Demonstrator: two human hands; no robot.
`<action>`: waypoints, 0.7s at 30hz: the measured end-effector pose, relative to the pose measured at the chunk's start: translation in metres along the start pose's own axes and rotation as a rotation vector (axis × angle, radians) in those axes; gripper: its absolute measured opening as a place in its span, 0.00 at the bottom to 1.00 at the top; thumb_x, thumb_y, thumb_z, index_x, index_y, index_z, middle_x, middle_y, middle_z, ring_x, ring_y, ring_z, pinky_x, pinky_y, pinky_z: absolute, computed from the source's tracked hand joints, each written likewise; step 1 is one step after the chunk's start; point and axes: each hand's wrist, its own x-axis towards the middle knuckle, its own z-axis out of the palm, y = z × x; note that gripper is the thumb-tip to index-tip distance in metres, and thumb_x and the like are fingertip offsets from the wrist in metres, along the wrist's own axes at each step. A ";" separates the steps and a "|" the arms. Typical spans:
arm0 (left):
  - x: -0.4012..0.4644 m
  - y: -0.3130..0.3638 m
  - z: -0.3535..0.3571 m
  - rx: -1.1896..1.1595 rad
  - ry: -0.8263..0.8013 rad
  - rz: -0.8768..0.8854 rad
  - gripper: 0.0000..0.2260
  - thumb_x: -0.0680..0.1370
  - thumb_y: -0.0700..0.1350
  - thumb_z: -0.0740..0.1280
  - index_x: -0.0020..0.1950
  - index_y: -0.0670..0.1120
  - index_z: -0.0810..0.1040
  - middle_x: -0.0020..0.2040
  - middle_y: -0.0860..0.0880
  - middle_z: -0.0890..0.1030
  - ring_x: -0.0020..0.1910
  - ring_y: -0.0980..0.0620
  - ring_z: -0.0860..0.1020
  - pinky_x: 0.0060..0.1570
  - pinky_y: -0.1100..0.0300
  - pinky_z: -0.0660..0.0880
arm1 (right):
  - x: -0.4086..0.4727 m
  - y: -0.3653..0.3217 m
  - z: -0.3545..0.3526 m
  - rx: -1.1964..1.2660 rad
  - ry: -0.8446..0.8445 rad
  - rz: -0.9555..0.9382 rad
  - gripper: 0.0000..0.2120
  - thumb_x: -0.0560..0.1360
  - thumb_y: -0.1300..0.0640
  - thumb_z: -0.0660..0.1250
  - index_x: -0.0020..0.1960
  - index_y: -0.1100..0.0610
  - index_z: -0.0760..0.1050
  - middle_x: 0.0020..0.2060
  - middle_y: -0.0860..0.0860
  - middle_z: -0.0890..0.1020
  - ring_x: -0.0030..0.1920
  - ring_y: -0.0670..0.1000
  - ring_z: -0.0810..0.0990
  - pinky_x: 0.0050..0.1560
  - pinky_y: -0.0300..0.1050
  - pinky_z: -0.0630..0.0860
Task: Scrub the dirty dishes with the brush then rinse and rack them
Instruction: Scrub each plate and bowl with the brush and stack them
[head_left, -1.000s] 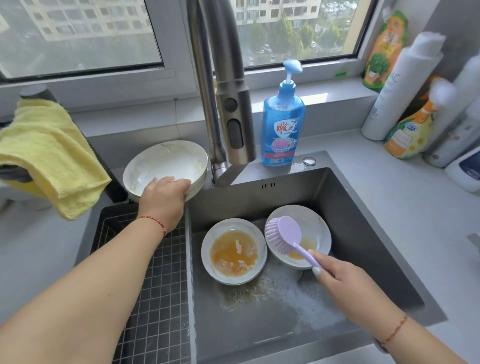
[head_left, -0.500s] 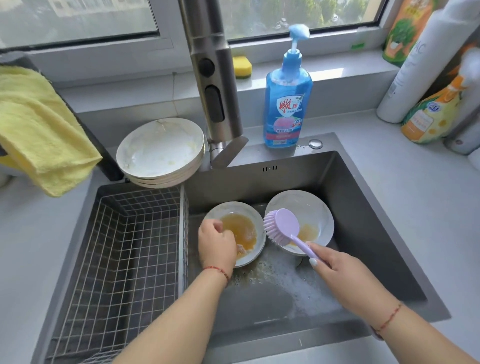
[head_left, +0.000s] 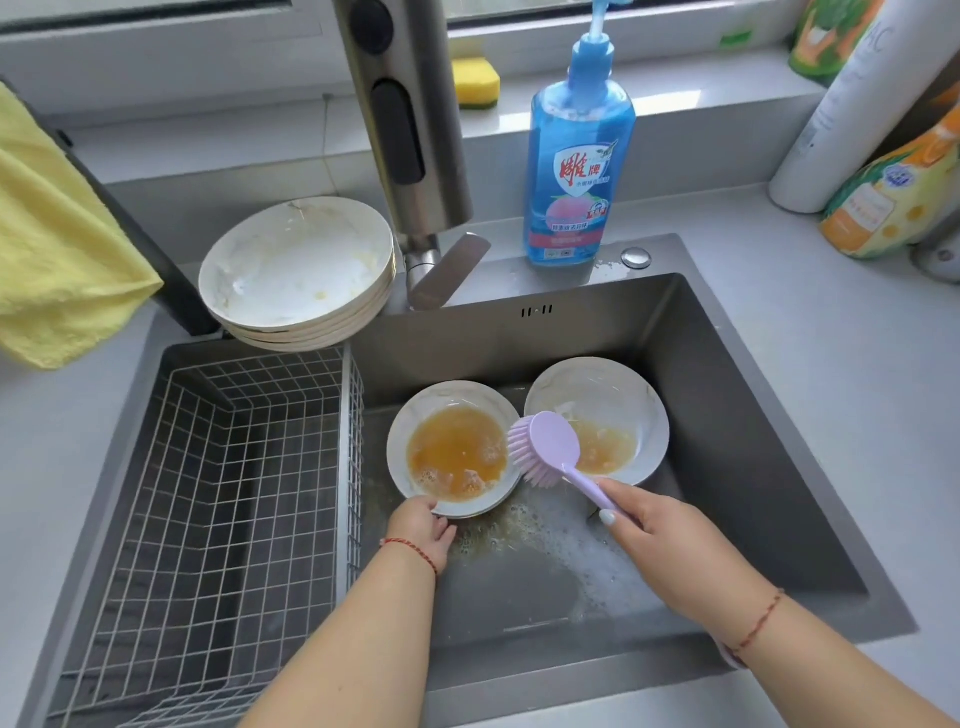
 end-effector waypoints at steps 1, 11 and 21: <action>0.002 0.001 0.000 -0.013 0.001 -0.002 0.21 0.83 0.37 0.57 0.77 0.38 0.60 0.75 0.39 0.65 0.74 0.44 0.66 0.71 0.49 0.65 | 0.000 0.000 0.000 0.010 -0.001 -0.001 0.18 0.81 0.52 0.57 0.68 0.36 0.68 0.28 0.45 0.72 0.26 0.44 0.66 0.28 0.36 0.63; 0.003 0.001 0.001 -0.107 0.012 -0.049 0.21 0.83 0.40 0.59 0.75 0.38 0.64 0.70 0.39 0.71 0.70 0.44 0.70 0.69 0.50 0.67 | 0.002 0.003 -0.001 0.013 0.006 0.003 0.19 0.81 0.52 0.56 0.68 0.35 0.67 0.28 0.45 0.71 0.25 0.44 0.65 0.26 0.35 0.62; 0.008 0.001 0.003 -0.083 -0.003 -0.002 0.17 0.84 0.37 0.58 0.74 0.38 0.66 0.71 0.39 0.71 0.69 0.41 0.72 0.67 0.50 0.71 | 0.000 0.005 -0.004 0.024 0.019 -0.001 0.18 0.81 0.53 0.56 0.65 0.33 0.69 0.26 0.45 0.70 0.24 0.44 0.64 0.26 0.36 0.63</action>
